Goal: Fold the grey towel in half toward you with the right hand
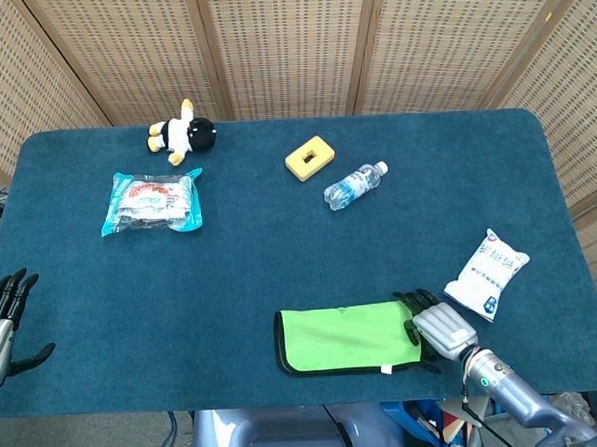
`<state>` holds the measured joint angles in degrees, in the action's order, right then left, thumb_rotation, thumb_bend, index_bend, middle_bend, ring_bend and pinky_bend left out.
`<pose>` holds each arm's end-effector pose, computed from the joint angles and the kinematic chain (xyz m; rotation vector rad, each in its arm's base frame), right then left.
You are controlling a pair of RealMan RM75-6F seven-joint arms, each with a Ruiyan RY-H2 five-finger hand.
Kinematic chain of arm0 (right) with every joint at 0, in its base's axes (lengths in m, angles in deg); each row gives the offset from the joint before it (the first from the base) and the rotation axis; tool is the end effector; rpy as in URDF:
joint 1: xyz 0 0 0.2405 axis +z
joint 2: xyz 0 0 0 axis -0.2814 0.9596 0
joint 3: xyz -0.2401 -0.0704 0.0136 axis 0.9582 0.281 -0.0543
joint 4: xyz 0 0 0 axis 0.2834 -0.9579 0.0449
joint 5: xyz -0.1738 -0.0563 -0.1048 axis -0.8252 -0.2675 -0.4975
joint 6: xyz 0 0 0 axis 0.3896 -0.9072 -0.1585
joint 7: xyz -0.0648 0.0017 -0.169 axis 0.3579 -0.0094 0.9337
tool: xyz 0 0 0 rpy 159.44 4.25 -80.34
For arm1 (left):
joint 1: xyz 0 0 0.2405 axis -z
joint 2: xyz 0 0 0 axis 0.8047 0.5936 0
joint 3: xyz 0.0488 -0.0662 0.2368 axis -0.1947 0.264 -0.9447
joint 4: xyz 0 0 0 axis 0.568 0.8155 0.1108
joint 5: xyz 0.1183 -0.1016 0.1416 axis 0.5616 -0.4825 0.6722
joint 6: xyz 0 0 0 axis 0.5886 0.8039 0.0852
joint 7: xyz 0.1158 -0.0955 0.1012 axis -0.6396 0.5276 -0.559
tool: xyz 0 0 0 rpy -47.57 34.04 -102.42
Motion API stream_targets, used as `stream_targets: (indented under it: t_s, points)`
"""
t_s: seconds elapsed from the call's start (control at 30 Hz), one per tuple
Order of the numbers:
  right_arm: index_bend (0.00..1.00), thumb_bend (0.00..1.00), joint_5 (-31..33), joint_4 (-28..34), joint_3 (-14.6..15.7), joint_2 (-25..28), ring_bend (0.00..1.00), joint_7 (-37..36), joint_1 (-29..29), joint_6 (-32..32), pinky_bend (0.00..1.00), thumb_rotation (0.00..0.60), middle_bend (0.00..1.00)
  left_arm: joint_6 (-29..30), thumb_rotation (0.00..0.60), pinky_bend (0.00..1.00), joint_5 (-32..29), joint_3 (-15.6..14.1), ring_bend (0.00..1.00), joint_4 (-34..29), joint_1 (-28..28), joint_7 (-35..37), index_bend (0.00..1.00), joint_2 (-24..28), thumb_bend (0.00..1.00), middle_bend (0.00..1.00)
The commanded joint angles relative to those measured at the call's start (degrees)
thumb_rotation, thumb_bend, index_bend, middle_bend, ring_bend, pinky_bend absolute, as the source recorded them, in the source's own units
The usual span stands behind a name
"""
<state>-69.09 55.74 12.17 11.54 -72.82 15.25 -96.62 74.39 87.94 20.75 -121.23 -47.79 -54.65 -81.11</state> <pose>-0.2502 -0.2648 -0.0108 2.0848 -1.0922 0.6727 -0.3139 0.2160 0.1570 -1.4511 -0.8945 -0.8216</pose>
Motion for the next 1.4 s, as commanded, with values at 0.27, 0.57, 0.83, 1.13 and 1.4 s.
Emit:
stream_targets:
  t_s: [0.27, 0.57, 0.83, 1.13, 1.4]
  points:
    - [0.04, 0.24, -1.1, -0.2, 0.0, 0.1, 0.0, 0.2, -1.1, 0.6, 0.0, 0.6, 0.0, 0.1, 0.6, 0.0, 0.1, 0.0, 0.0, -0.1, -0.1, 0.0, 0.0, 0.0, 0.21, 0.0]
    - [0.0, 0.11, -0.8, 3.9, -0.2, 4.0, 0.0, 2.6, -2.0, 0.2, 0.0, 0.6, 0.0, 0.3, 0.6, 0.0, 0.2, 0.0, 0.0, -0.1, -0.1, 0.3, 0.0, 0.2, 0.21, 0.0]
    - [0.0, 0.11, -2.8, 8.0, -0.8, 9.4, 0.0, 2.5, -3.4, -4.1, 0.0, 0.6, 0.0, 0.9, 0.6, 0.0, 0.7, -0.2, 0.0, -0.2, -0.4, 1.1, 0.0, 0.5, 0.21, 0.0]
    - [0.0, 0.11, -2.9, 8.2, -3.4, 13.0, 0.0, -3.2, -4.6, -7.0, 0.0, 0.6, 0.0, 2.4, 0.6, 0.0, 2.2, -0.6, 0.0, -0.3, -1.0, 2.1, 0.0, 1.0, 0.21, 0.0]
    - [0.0, 0.1, -3.7, 5.8, -6.0, 13.4, 0.0, -6.7, -8.2, -14.9, 0.0, 0.6, 0.0, 3.8, 0.6, 0.0, 3.3, -0.9, 0.0, -0.2, -1.6, 2.7, 0.0, 1.1, 0.21, 0.0]
